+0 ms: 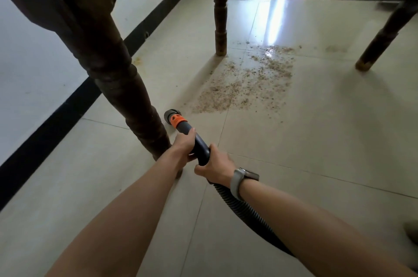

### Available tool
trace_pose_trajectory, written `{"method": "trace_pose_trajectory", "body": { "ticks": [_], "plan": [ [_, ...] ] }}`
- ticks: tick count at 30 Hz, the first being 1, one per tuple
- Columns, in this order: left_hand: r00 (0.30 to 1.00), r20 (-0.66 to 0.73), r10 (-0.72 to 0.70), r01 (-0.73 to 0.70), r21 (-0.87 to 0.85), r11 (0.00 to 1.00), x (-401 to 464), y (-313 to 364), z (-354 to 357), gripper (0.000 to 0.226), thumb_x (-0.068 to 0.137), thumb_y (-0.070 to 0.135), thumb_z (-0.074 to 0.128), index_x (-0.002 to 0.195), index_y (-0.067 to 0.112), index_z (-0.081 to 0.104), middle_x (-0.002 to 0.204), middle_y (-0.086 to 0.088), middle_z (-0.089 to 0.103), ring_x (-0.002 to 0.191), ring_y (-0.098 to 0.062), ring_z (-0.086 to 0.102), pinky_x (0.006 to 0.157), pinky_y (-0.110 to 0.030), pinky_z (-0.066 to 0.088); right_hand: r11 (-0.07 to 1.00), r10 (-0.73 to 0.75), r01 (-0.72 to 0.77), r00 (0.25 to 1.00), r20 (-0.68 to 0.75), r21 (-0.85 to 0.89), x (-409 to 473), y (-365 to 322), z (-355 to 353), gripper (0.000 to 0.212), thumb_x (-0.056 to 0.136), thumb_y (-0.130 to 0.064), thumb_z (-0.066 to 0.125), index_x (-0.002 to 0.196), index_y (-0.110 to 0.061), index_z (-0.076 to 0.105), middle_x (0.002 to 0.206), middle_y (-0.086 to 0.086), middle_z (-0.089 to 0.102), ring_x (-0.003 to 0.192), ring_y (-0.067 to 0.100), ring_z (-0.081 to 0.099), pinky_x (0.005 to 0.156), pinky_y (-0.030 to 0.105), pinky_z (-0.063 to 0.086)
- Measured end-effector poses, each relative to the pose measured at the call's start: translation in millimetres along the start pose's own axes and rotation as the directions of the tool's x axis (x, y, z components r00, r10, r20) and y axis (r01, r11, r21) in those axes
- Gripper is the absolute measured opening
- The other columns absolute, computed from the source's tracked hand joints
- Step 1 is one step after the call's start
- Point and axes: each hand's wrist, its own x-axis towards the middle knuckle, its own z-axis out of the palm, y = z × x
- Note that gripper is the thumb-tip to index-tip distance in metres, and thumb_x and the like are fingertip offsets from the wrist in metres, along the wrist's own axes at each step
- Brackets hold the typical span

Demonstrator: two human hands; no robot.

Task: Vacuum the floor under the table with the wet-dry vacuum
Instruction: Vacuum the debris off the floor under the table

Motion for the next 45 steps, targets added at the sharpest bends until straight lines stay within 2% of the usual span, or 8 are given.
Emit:
{"method": "trace_pose_trajectory", "body": {
  "ticks": [5, 10, 14, 18, 28, 36, 41, 45],
  "plan": [
    [0.996, 0.089, 0.008, -0.011, 0.040, 0.999, -8.5, 2.4, 14.5, 0.052, 0.100, 0.032, 0.041, 0.141, 0.002, 0.027, 0.138, -0.018, 0.043, 0.120, -0.033, 0.050, 0.084, -0.038, 0.049, 0.999, 0.032, -0.031, 0.999, -0.034, 0.029, -8.1, 12.8, -8.4, 0.033, 0.081, -0.028, 0.062, 0.101, -0.019, 0.038, 0.092, 0.005, 0.059, 0.067, 0.020, 0.061, 0.056, 0.027, 0.046],
    [0.992, 0.122, 0.016, -0.024, 0.064, 0.998, -13.4, -1.2, 35.4, 0.060, 0.101, 0.035, 0.036, 0.147, 0.005, 0.012, 0.145, -0.016, 0.034, 0.125, -0.033, 0.046, 0.083, -0.038, 0.048, 0.998, 0.054, -0.051, 0.996, -0.070, 0.034, -15.5, 24.4, -16.2, 0.032, 0.082, -0.027, 0.062, 0.101, -0.018, 0.038, 0.090, 0.004, 0.058, 0.064, 0.018, 0.057, 0.049, 0.024, 0.039],
    [0.990, 0.139, 0.011, -0.018, 0.049, 0.999, -12.0, -7.1, 40.7, 0.057, 0.101, 0.036, 0.036, 0.145, 0.005, 0.017, 0.141, -0.019, 0.040, 0.122, -0.034, 0.048, 0.079, -0.038, 0.049, 0.998, 0.056, -0.055, 0.996, -0.070, 0.011, -18.9, 29.7, -18.9, 0.036, 0.084, -0.027, 0.063, 0.110, -0.016, 0.041, 0.092, 0.002, 0.054, 0.059, 0.011, 0.050, 0.044, 0.019, 0.033],
    [0.989, 0.148, 0.013, -0.022, 0.060, 0.998, -10.1, -6.4, 42.2, 0.058, 0.101, 0.037, 0.036, 0.145, 0.005, 0.017, 0.141, -0.019, 0.040, 0.122, -0.034, 0.048, 0.077, -0.037, 0.049, 0.998, 0.054, -0.052, 0.996, -0.071, 0.028, -17.6, 31.2, -20.8, 0.032, 0.084, -0.028, 0.062, 0.103, -0.020, 0.038, 0.088, 0.001, 0.056, 0.053, 0.006, 0.050, 0.041, 0.017, 0.033],
    [0.977, 0.206, 0.052, -0.083, 0.145, 0.986, -19.7, -13.8, 60.0, 0.055, 0.102, 0.034, 0.033, 0.145, 0.007, 0.013, 0.140, -0.018, 0.038, 0.117, -0.032, 0.049, 0.076, -0.036, 0.048, 0.992, 0.122, -0.112, 0.978, -0.172, 0.064, -23.6, 49.1, -16.8, 0.030, 0.081, -0.029, 0.062, 0.100, -0.020, 0.041, 0.088, 0.002, 0.058, 0.062, 0.015, 0.055, 0.047, 0.020, 0.038],
    [0.964, 0.247, 0.096, -0.135, 0.148, 0.980, -25.8, -15.1, 77.1, 0.051, 0.102, 0.032, 0.033, 0.142, 0.006, 0.017, 0.134, -0.017, 0.043, 0.097, -0.025, 0.048, 0.077, -0.036, 0.048, 0.985, 0.156, -0.138, 0.966, -0.207, 0.101, -29.5, 60.8, -21.7, 0.030, 0.083, -0.030, 0.062, 0.101, -0.021, 0.041, 0.088, 0.000, 0.057, 0.060, 0.012, 0.055, 0.051, 0.021, 0.042],
    [0.959, 0.263, 0.106, -0.152, 0.158, 0.976, -27.6, -16.3, 88.5, 0.048, 0.101, 0.033, 0.035, 0.139, 0.006, 0.022, 0.125, -0.015, 0.046, 0.096, -0.025, 0.049, 0.076, -0.036, 0.048, 0.979, 0.180, -0.151, 0.954, -0.240, 0.135, -34.2, 67.0, -24.9, 0.031, 0.082, -0.031, 0.063, 0.104, -0.018, 0.044, 0.084, -0.002, 0.056, 0.055, 0.005, 0.050, 0.048, 0.018, 0.038],
    [0.951, 0.293, 0.100, -0.154, 0.170, 0.973, -30.1, -17.0, 99.8, 0.047, 0.101, 0.032, 0.035, 0.138, 0.007, 0.023, 0.130, -0.017, 0.046, 0.098, -0.026, 0.050, 0.078, -0.038, 0.048, 0.971, 0.211, -0.173, 0.944, -0.254, 0.163, -39.7, 73.4, -30.1, 0.033, 0.082, -0.031, 0.062, 0.107, -0.017, 0.046, 0.085, 0.000, 0.060, 0.056, 0.010, 0.055, 0.054, 0.023, 0.044]
  ]
}}
